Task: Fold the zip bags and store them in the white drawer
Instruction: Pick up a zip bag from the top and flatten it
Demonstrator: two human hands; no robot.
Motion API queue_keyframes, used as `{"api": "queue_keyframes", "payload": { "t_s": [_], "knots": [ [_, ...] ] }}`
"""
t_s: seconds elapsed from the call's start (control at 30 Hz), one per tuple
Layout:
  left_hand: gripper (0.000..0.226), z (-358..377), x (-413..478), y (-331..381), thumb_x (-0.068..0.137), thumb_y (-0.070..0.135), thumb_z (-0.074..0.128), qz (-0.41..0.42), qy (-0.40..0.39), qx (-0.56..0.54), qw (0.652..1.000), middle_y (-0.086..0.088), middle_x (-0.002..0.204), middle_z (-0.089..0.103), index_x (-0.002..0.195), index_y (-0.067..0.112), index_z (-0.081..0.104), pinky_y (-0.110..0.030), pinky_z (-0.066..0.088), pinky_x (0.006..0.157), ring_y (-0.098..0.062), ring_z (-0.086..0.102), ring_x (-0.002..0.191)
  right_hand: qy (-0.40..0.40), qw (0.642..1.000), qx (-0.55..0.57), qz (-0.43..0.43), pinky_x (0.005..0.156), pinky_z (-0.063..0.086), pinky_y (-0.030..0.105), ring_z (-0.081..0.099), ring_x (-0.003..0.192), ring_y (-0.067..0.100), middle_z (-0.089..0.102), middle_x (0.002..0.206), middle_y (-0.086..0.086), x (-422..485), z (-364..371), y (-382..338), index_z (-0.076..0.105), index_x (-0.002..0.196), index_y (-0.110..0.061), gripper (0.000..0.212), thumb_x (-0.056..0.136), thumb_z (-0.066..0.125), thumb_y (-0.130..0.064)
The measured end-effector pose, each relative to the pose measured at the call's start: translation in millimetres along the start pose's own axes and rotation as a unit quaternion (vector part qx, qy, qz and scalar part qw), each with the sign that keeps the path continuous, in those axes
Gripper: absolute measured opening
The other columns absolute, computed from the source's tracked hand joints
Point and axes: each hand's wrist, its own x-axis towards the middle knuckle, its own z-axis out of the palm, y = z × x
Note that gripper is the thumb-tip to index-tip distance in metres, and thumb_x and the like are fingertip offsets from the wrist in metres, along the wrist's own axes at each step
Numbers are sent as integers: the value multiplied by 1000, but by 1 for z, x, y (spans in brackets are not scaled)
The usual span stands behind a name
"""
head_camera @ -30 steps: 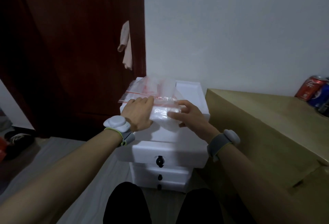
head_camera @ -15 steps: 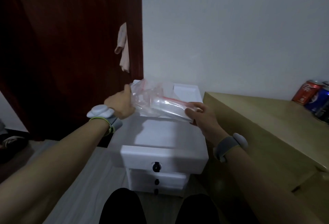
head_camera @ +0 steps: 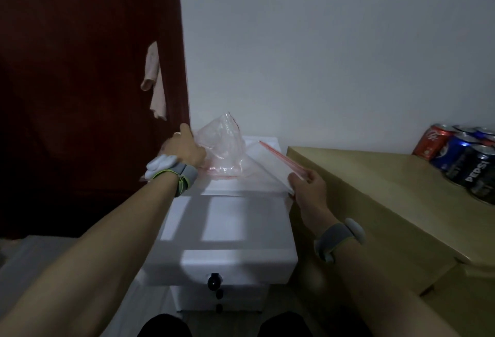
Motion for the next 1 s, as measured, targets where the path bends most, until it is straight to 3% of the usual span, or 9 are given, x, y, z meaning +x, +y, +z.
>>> {"api": "queue_keyframes", "payload": {
  "t_s": [0.13, 0.2, 0.37, 0.53, 0.73, 0.8, 0.87, 1.0],
  "knots": [
    [40, 14, 8, 19, 93, 10, 51, -93, 12, -10, 996, -27, 129, 53, 131, 1, 39, -45, 35, 99, -42, 50, 121, 20, 1000, 17, 4, 81, 57, 38, 59, 106, 27, 56, 110, 2, 3, 0, -5, 50, 113, -19, 19, 97, 57, -14],
    [47, 20, 7, 26, 92, 8, 53, -95, 6, -20, 995, -27, 132, 52, 136, 3, 38, -45, 34, 97, -40, 48, 123, 26, 999, 19, 2, 80, 57, 37, 59, 106, 27, 56, 112, 2, 3, 0, -7, 50, 114, -19, 19, 97, 57, -15],
    [77, 20, 8, 19, 67, 32, 69, 14, 9, 13, 1000, -9, 135, 48, 136, 27, 37, -45, 31, 100, -31, 39, 126, 23, 999, 41, 7, 76, 56, 33, 60, 101, 24, 56, 112, 2, 1, 1, -10, 50, 119, -17, 23, 97, 57, -16],
    [84, -1, -10, 23, 61, 30, 70, 105, 88, -13, 990, 0, 141, 39, 138, 37, 36, -43, 24, 104, -23, 31, 134, 26, 995, 95, 4, 68, 54, 28, 59, 91, 17, 56, 104, -3, -7, 5, -18, 52, 115, -18, 22, 95, 60, -14],
    [65, -18, -31, 3, 65, 28, 68, 271, 100, 112, 951, -3, 132, 43, 126, 36, 47, -48, 31, 98, -27, 42, 122, 5, 989, 147, 14, 71, 55, 29, 58, 91, 19, 57, 109, 7, -25, 14, -34, 58, 99, -21, 12, 92, 60, -11],
    [50, -14, -37, -9, 70, 29, 68, 319, 113, 169, 926, -5, 126, 48, 119, 32, 58, -48, 33, 94, -29, 45, 118, 2, 989, 148, 1, 71, 55, 29, 58, 87, 17, 57, 103, 5, -33, 14, -39, 59, 104, -17, 13, 92, 59, -11],
    [37, -8, -42, -16, 81, 35, 61, 312, 72, 213, 923, -3, 126, 51, 118, 31, 64, -46, 30, 96, -28, 44, 121, 0, 989, 147, -12, 67, 54, 27, 58, 82, 15, 58, 98, 4, -36, 13, -40, 58, 108, -13, 16, 93, 59, -10],
    [44, -2, -51, -19, 93, 39, 43, 247, -58, 224, 941, 1, 140, 48, 136, 35, 50, -47, 25, 105, -23, 39, 132, 0, 993, 120, -15, 63, 54, 28, 60, 86, 20, 60, 106, 11, -39, 11, -34, 59, 113, -9, 21, 92, 61, -13]
  ]
}}
